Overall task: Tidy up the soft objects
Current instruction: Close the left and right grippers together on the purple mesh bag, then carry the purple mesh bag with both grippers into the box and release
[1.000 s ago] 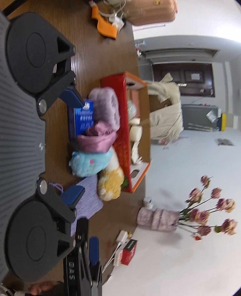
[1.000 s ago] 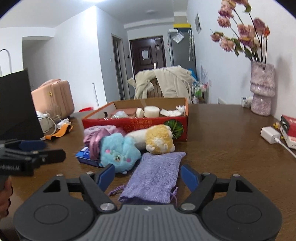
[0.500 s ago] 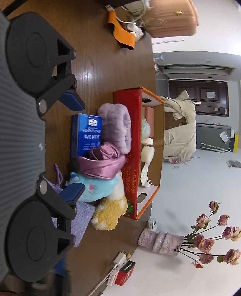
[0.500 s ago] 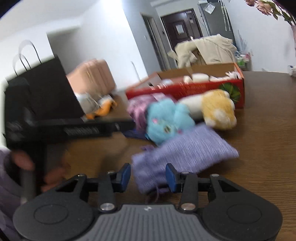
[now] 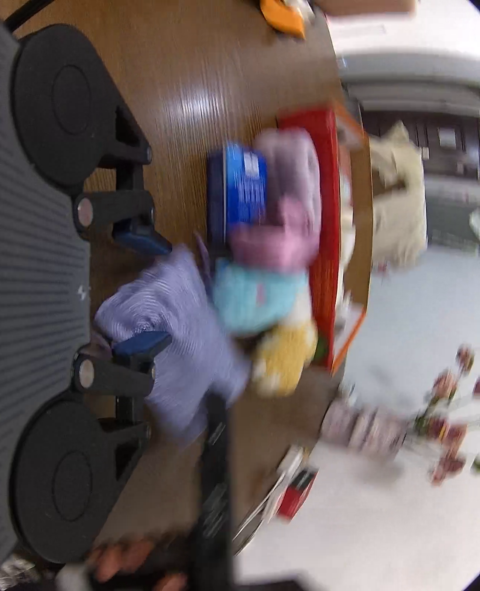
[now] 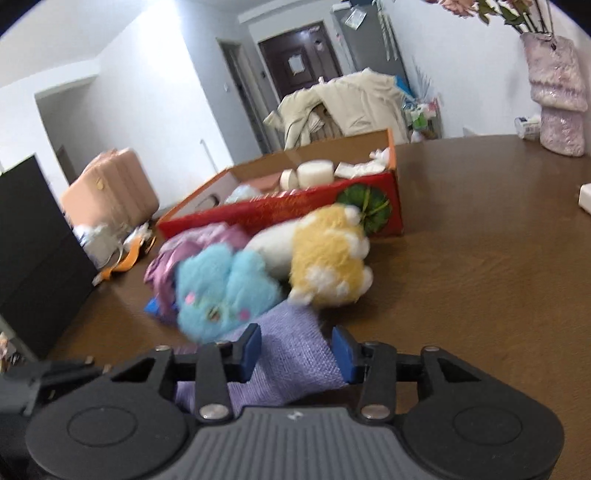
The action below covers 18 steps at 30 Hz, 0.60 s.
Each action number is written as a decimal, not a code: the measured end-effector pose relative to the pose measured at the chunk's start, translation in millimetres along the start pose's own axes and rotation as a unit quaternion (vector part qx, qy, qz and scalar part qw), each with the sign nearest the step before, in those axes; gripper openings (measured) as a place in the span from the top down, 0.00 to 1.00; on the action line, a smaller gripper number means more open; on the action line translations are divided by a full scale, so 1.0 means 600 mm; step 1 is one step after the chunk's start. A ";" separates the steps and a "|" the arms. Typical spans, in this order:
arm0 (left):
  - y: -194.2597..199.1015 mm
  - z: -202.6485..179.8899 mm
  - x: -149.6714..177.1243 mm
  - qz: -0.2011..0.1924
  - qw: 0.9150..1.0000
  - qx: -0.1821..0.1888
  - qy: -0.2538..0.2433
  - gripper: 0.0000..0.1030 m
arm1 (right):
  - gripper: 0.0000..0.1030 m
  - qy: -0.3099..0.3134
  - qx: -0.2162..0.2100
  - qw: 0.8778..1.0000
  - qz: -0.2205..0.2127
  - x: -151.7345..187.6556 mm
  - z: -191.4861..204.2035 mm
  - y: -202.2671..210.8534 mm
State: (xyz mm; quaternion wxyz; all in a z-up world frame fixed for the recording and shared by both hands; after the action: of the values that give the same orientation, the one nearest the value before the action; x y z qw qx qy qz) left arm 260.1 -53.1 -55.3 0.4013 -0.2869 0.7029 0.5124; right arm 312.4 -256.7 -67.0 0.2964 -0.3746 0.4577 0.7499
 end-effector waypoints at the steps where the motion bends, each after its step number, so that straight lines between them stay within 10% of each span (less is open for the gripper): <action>1: 0.005 0.012 -0.001 -0.002 1.000 -0.003 0.013 0.54 | 0.59 0.005 -0.005 1.000 0.005 0.008 0.010 0.008; 8: -0.005 0.023 -0.006 0.014 0.996 0.045 0.077 0.41 | 0.49 -0.028 -0.006 0.999 -0.016 0.024 0.026 0.048; 13: -0.012 0.025 -0.001 0.029 0.993 0.059 0.100 0.88 | 0.56 -0.037 -0.017 0.999 0.006 0.037 0.031 0.022; 18: -0.008 0.015 -0.003 0.025 0.991 0.085 0.097 0.95 | 0.81 -0.044 -0.053 0.998 0.011 0.039 0.041 0.025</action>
State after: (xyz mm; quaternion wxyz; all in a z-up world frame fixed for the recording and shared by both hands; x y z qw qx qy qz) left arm 267.4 -46.4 -57.7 0.3411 -0.2831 0.7863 0.4305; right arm 280.6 -238.0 -72.1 0.2881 -0.3513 0.4076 0.7921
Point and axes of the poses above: each gripper's, at about its wrist camera, not at the fingertips, and y roughly against the way its jaws point, z to its left, x to its underside, the point moved 5 cm from there along -y, roughly the way its jaws point, and after that the axes turned 8 degrees about -z, right-handed, at the moved point
